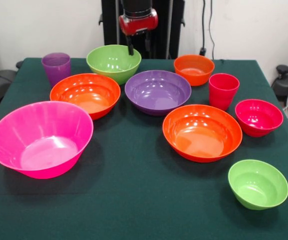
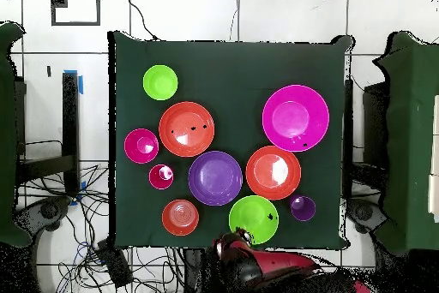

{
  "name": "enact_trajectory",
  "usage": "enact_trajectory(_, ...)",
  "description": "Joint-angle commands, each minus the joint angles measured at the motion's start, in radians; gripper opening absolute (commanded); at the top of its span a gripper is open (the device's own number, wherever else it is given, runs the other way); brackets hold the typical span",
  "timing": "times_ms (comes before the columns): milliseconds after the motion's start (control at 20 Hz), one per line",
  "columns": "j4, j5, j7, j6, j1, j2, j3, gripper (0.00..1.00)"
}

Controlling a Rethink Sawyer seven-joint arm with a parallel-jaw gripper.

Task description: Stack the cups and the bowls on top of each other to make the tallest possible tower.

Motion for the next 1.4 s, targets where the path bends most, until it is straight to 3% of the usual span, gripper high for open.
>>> enact_trajectory(50,-0.147,-0.039,0.122,-0.039,0.051,0.064,0.028,1.0)
enact_trajectory(450,-0.155,-0.033,0.115,-0.005,0.054,0.067,0.029,1.0)
enact_trajectory(500,-0.154,-0.032,0.118,-0.005,0.05,0.069,0.032,0.0)
enact_trajectory(1050,-0.16,-0.028,0.116,0.001,0.057,0.062,0.044,0.0)
enact_trajectory(1400,-0.153,-0.044,0.106,0.018,0.019,0.058,0.069,0.0)
